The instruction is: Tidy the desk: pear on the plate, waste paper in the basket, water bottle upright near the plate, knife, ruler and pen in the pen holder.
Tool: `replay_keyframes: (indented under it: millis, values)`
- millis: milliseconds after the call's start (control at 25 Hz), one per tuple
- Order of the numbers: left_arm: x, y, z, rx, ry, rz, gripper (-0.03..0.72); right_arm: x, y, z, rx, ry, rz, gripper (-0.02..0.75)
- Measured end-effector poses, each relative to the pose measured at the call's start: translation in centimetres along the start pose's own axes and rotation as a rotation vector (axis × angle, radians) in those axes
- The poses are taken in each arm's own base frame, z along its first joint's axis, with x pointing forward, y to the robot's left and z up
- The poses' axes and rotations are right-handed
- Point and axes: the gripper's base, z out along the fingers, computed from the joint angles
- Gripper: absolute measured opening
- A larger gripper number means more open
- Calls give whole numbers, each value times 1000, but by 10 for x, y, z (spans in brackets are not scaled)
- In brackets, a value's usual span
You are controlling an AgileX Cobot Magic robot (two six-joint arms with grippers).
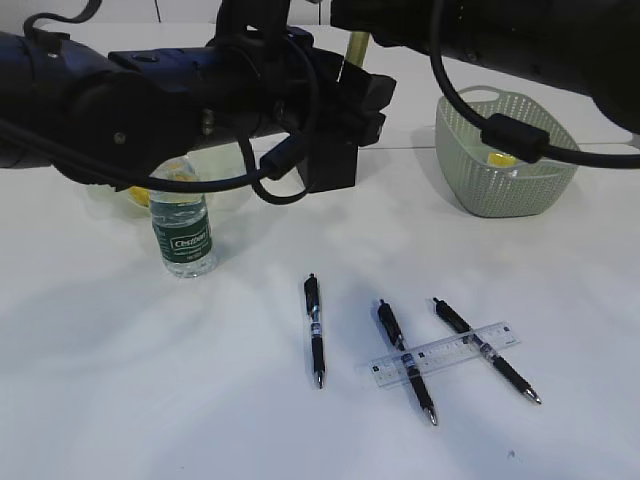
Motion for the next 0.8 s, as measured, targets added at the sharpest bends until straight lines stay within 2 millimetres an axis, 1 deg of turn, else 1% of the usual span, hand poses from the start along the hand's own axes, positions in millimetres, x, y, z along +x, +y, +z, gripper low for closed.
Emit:
replay_keyframes:
  millis: [280,640,800]
  values:
    - [1,11,0,-28,6,-6,451,0,0,0,0,0,-15,105]
    - [5,17,-1,-40,46,-9,452,0,0,0,0,0,-51,105]
    - [0,17,-4,-41,41,-9,454,6,-1,4,1,14,-58,105]
